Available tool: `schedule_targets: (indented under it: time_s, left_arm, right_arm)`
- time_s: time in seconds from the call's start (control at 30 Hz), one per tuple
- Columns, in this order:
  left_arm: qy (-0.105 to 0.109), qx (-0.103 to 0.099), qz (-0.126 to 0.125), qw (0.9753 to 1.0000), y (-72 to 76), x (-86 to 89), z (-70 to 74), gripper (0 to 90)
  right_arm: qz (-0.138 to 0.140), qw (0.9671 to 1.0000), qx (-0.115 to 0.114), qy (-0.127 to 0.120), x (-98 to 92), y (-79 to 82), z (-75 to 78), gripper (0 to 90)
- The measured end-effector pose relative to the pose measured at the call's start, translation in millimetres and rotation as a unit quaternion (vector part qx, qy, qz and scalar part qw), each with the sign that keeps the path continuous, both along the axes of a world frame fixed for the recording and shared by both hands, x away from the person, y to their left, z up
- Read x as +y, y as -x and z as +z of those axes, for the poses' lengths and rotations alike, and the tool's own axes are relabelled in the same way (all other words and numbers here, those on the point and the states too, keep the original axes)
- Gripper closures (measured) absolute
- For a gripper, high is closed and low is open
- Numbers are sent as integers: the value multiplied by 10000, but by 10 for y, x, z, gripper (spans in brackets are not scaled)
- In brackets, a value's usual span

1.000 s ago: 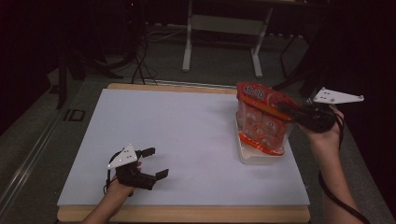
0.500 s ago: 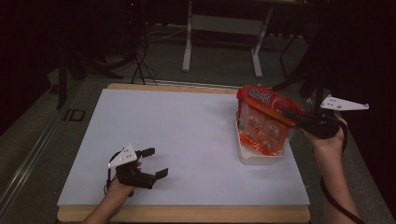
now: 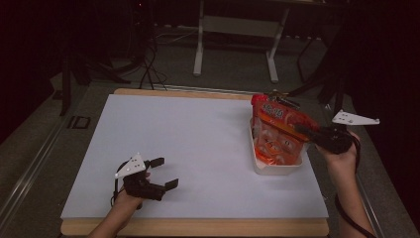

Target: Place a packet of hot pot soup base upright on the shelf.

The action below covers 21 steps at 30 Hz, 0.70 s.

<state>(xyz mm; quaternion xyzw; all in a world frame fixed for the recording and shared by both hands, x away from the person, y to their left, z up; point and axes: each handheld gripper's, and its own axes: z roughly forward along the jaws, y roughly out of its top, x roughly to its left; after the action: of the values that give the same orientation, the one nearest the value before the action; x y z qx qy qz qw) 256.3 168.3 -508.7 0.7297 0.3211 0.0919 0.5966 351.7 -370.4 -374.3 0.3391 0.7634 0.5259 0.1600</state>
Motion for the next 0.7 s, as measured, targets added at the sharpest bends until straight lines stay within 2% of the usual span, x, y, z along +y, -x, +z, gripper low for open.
schedule_targets:
  time_s: [0.07,0.27,0.37,0.4,0.43,0.5,0.57,0.63,0.7]
  left_arm:
    - [-8,7,-5,10000,-1,-6,-4,32]
    - [2,11,-4,10000,-5,-7,-5,32]
    - [1,13,7,10000,-8,0,-8,32]
    - [8,24,17,10000,-8,1,-10,32]
    - [13,36,16,10000,-9,2,-13,32]
    - [16,49,15,10000,-11,4,-18,32]
    - [14,54,13,10000,-9,5,-19,32]
    - [11,42,13,10000,-8,7,-19,32]
    - [16,54,13,10000,-5,7,-22,32]
  right_arm:
    - [-53,9999,28,-143,-58,2,-50,900]
    - [-331,9994,59,-65,-189,19,-121,898]
    - [-326,9989,153,-305,-272,21,-180,892]
    - [-333,9989,147,-301,-274,24,-182,884]
    - [-345,9988,163,-302,-271,28,-175,834]
    - [-313,9985,112,-426,-259,42,-134,806]
    - [-326,9985,0,-440,-226,62,-49,751]
    - [-333,9984,-133,-429,-182,90,58,738]
    - [-313,9983,-236,-436,-137,109,164,671]
